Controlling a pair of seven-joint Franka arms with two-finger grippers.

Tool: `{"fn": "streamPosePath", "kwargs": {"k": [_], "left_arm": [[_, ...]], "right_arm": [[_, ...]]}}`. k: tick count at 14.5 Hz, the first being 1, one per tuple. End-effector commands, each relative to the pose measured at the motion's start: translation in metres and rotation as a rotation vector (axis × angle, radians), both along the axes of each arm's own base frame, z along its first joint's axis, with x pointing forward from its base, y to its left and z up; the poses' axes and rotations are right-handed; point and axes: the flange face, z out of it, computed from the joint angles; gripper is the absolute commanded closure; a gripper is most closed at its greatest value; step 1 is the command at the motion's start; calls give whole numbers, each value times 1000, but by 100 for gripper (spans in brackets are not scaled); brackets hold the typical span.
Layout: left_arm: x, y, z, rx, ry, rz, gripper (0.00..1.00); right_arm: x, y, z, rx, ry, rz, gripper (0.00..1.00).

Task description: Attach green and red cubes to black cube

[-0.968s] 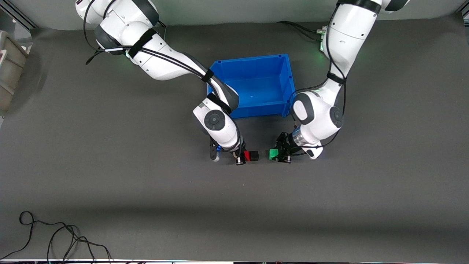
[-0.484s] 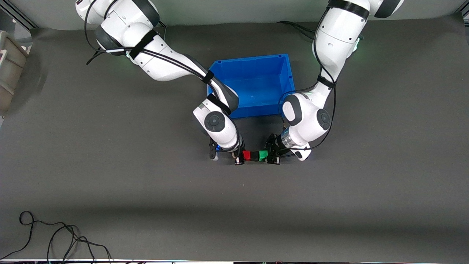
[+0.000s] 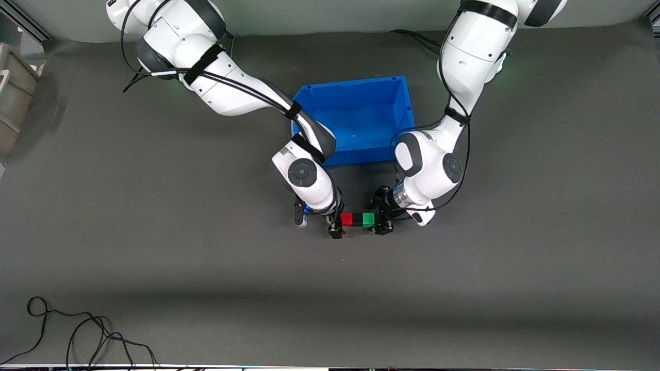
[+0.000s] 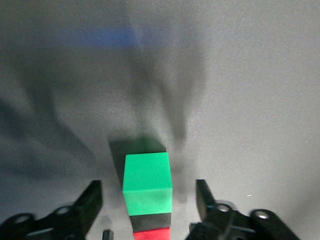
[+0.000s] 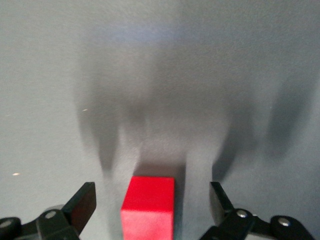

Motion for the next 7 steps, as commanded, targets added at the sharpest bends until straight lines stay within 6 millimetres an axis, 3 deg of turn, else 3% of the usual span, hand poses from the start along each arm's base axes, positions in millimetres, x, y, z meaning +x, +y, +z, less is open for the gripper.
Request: {"fn": "streamPosePath", "kwargs": {"k": [1,3,7], "left_arm": [[11,9,14,-3,-19,22,0],[29,44,36,-7,-19,25,0],[60,141,87,34,72,-148,0]], "right_arm": [[6,-14,59,-64,-46,46,0],[-2,-31,100,-74,-79,107,0],[-23,-122,173,-120,-106,112,0]]}}
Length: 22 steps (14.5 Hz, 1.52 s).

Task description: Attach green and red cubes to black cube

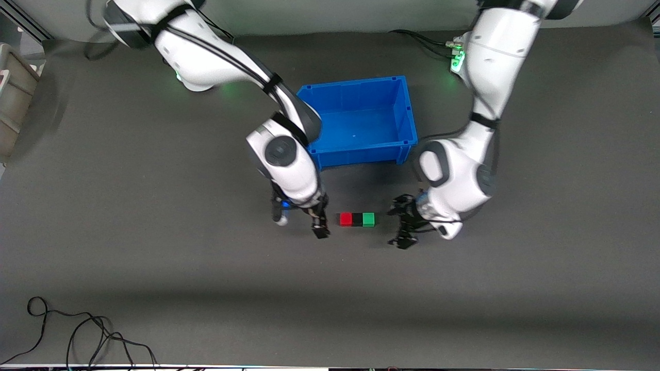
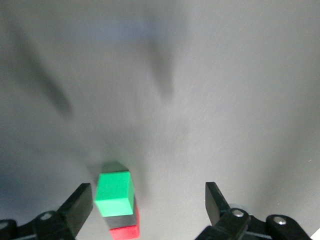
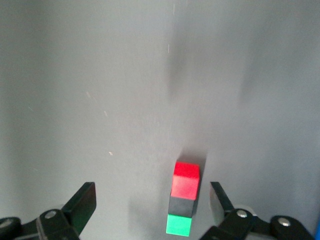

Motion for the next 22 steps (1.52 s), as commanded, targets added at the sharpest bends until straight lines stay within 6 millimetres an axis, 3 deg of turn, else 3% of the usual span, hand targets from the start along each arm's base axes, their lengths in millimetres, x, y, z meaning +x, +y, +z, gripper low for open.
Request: {"fn": "streamPosePath", "kwargs": {"k": [1,5,6,8,9,12,15,17,20,22], "left_arm": [[8,79,46,28,51,-126,0],[-1,202,105,63,32,-447,0],[-6,230,123,90,21,-531,0],[-15,272,154,130,-24,-697,0],[-19,288,172,144,-51,-787,0],[-32,316,229,158,-107,-1016,0],[-44,319,287,207,-137,-1202,0],[-51,308,317,271,-191,-1308,0],[-58,266,352,381,-230,-1428,0],[-62,248,365,430,-248,-1465,0]], "right_arm": [[-28,-69,55,-59,-37,76,0],[-32,-116,117,-172,0,360,0],[-28,-139,140,-191,-16,392,0],[-30,-160,170,-223,-50,545,0],[-30,-174,174,-243,-26,606,0],[-29,-220,206,-271,9,865,0],[-21,-313,237,-165,-30,989,0],[-19,-375,244,-145,10,1085,0],[-26,-422,261,-141,60,1229,0],[-32,-432,279,-159,110,1254,0]]}}
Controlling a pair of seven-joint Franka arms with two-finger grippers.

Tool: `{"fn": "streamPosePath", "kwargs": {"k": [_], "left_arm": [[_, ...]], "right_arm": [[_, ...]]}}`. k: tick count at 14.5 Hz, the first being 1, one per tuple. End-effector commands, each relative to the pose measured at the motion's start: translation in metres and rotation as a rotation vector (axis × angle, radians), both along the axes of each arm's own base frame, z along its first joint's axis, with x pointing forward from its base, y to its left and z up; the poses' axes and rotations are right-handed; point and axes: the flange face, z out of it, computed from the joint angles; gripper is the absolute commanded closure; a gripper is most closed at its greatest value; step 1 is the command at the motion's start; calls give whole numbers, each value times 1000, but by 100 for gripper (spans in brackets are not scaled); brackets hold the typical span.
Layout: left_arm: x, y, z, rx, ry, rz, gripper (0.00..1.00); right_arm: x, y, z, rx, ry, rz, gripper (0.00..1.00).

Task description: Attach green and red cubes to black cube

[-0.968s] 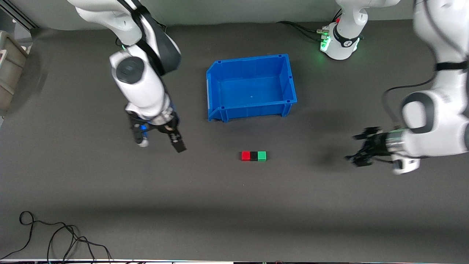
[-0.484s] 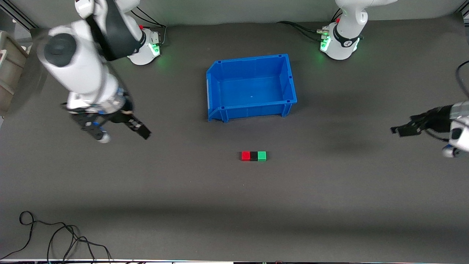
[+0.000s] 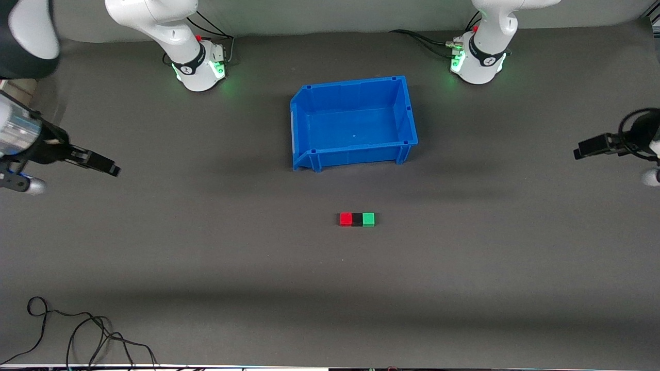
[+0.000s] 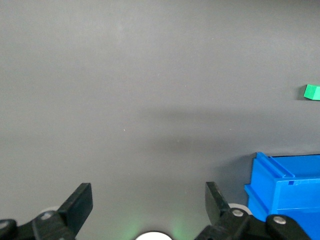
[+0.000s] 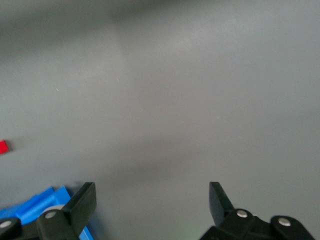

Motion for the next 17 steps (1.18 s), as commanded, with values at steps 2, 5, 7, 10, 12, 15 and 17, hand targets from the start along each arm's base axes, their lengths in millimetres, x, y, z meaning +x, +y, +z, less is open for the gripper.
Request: {"fn": "streamPosePath", "kwargs": {"k": [2,5,7,10,12,15,17], "left_arm": [[-7,-23,19,36,-69,-77,0],[-9,-41,26,29,-108,-108,0],[-9,-46,26,37,-107,-127,0],[-6,-46,26,37,-125,-135,0],[-6,-46,30,37,-137,-135,0],[-5,-47,35,36,-153,-134,0],[-4,-46,35,36,-153,-133,0]], "right_arm": [[-5,0,30,-49,9,154,0],[-5,10,27,-37,-2,243,0],[0,23,30,-47,-37,267,0],[10,33,34,-108,-110,321,0],[12,36,34,-88,-128,291,0],[13,37,34,-45,-136,255,0],[11,39,33,-31,-126,248,0]]}}
